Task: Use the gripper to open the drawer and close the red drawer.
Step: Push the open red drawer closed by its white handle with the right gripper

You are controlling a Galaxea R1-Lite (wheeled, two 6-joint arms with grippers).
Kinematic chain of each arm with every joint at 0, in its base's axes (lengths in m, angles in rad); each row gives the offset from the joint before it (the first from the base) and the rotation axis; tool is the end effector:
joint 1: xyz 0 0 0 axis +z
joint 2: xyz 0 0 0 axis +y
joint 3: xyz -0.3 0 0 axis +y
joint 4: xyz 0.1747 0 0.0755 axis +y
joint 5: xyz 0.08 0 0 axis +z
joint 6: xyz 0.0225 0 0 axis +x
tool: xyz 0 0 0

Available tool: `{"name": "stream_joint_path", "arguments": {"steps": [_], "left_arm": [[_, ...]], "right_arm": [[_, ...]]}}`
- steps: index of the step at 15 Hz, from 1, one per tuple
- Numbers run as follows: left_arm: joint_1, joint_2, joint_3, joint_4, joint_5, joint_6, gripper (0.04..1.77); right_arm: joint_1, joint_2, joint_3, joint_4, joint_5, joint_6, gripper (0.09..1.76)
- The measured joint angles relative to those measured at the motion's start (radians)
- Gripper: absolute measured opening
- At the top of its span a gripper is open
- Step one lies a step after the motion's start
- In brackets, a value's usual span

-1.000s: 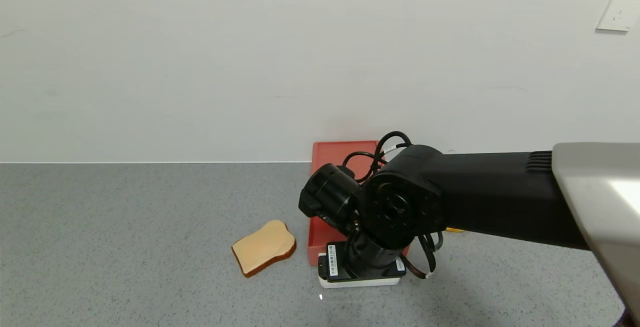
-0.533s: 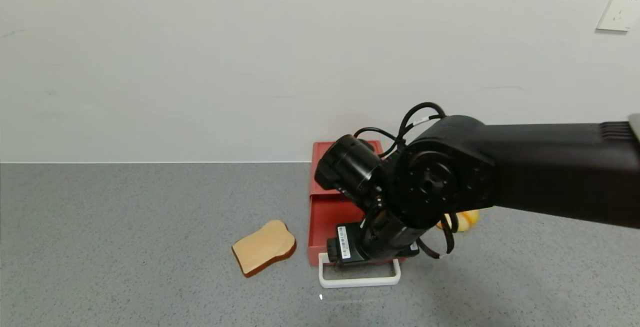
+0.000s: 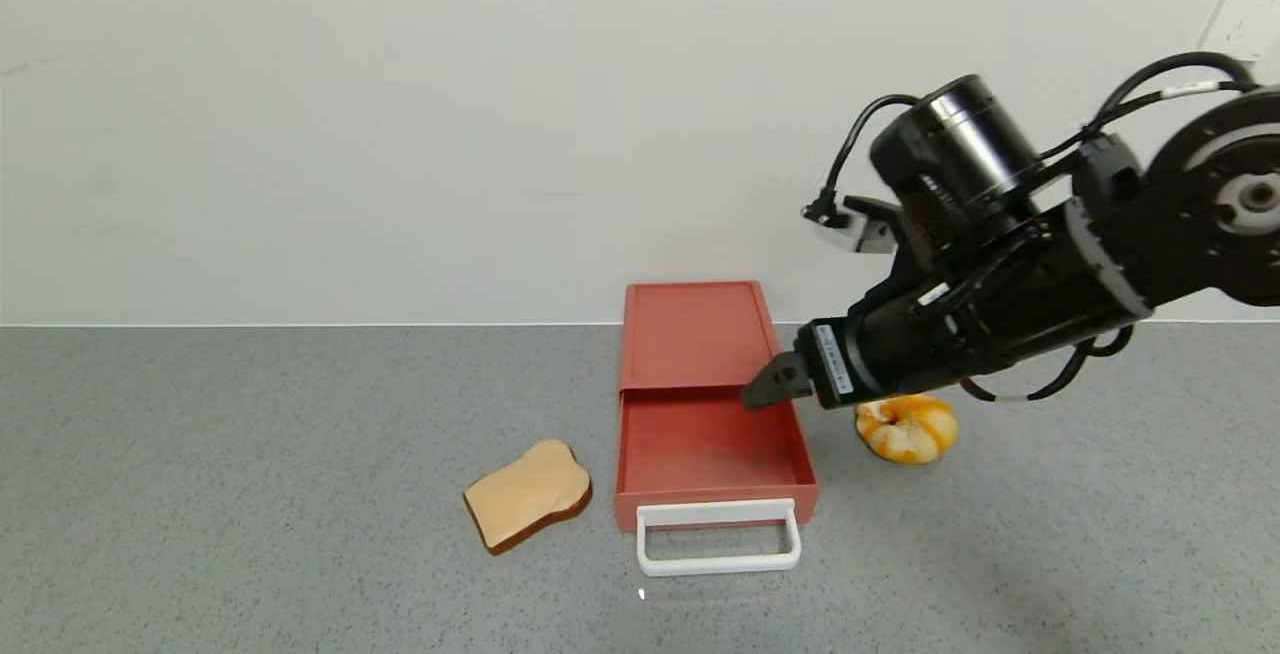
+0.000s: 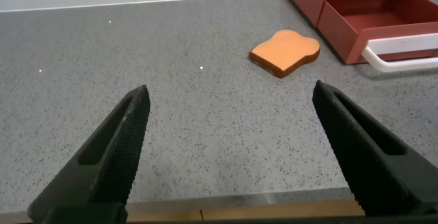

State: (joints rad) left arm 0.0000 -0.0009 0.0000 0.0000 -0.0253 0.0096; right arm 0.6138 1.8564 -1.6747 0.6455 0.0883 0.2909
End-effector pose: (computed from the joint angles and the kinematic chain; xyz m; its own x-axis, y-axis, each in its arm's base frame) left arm -0.0229 -0.0006 0.0755 0.9997 -0.0253 0.0009 0.0253 0.9996 0.0096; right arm 0.2762 0.1971 0.2552 0.5004 0.4605 -0.7332 -0.4238 0.8687 0.2563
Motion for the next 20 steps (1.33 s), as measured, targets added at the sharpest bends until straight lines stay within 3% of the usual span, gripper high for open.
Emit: {"name": "stream_joint_path", "arguments": {"steps": [5,13,20], "left_arm": [[0.000,0.000,-0.001,0.002,-0.001,0.001,1.72],[0.000,0.000,-0.002,0.002,0.000,0.001,1.72],[0.000,0.000,-0.002,0.002,-0.001,0.000,1.72]], "right_arm": [[-0.164,-0.163,0.177,-0.126,0.134,-0.108,1.71],[-0.409,-0.335,0.353,-0.240,0.378,-0.241,1.71],[-0.530,-0.395,0.459,-0.360,0.490,-0.286,1.71]]}}
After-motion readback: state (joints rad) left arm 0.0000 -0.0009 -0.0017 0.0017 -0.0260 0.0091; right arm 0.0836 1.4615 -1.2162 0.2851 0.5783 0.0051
